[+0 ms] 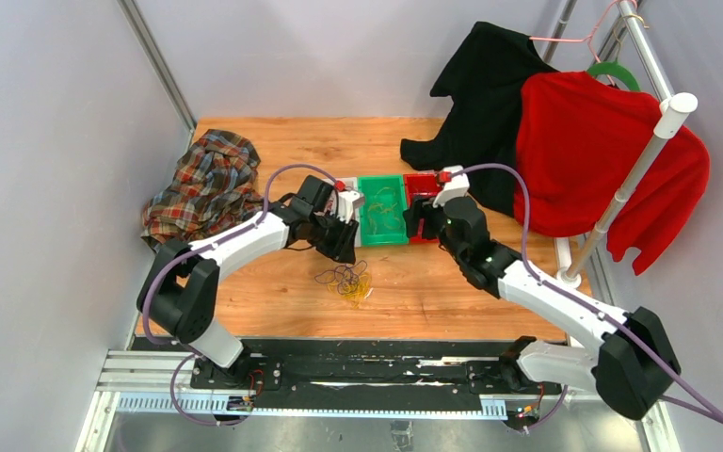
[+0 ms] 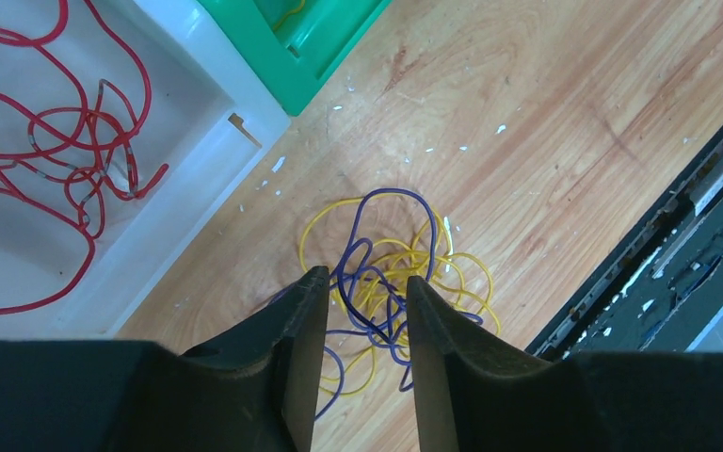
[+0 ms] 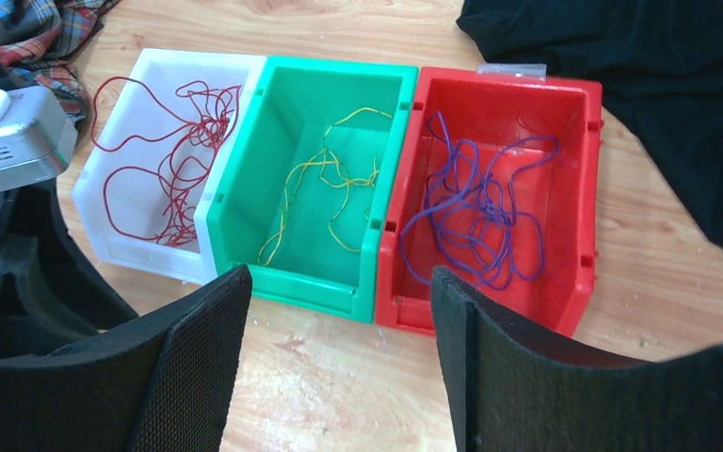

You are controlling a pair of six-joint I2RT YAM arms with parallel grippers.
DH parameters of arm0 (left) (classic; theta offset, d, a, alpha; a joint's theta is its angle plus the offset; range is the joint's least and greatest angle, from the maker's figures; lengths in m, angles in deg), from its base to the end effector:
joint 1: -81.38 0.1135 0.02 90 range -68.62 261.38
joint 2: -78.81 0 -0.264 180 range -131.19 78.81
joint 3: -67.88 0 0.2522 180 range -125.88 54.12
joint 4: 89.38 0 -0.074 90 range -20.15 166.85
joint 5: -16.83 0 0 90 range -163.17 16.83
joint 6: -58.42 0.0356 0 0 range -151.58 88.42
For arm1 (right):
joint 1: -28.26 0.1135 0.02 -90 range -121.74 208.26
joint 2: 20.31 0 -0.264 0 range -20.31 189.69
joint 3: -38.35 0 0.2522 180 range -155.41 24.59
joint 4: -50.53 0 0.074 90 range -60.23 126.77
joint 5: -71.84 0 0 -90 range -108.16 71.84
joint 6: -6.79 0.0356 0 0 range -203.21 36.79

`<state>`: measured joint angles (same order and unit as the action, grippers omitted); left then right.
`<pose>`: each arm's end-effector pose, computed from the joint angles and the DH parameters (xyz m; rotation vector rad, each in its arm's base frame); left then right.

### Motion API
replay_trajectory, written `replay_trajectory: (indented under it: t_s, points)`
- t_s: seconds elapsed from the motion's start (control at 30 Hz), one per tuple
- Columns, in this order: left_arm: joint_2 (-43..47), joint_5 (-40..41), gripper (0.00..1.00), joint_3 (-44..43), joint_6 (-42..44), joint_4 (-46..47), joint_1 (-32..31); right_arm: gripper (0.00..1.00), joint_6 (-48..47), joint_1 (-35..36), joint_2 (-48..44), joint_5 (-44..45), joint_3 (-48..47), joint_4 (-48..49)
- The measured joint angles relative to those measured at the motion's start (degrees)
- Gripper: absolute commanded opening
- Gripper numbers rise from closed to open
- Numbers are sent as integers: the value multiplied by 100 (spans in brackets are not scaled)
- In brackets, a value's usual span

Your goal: Untangle the cables

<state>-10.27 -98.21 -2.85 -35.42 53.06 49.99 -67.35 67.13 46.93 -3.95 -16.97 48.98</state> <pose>0.2608 -0.1768 0.2101 0.7895 2.4784 -0.7900 0.2158 0.1627 0.2796 -0.1870 1.8125 0.4567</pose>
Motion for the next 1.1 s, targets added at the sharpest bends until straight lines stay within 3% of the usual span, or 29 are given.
replay_trajectory:
  t_s: [0.07, 0.17, 0.4, 0.6, 0.87, 1.1]
  points:
    - [-50, 2, 16, 7, -26, 22, -2, 68, 96, 0, -221, 15, 170, 11]
    - [-79, -39, 1, 7, -37, 4, -4, 68, 232, 0, -420, -13, 404, 31]
    - [144, -251, 1, -476, 173, -732, -15, 69, 496, 57, -520, -619, 686, 195]
    - [942, -431, 1, -1338, 391, -1473, -22, 71, 562, 704, -529, -1082, 758, 588]
    - [1545, -461, 1, -1685, 389, -2065, -24, 71, 533, 1915, -498, -660, 616, 831]
    - [1652, -439, 1, -1762, 365, -2337, -24, 71, 540, 2151, -92, -278, 330, 1246]
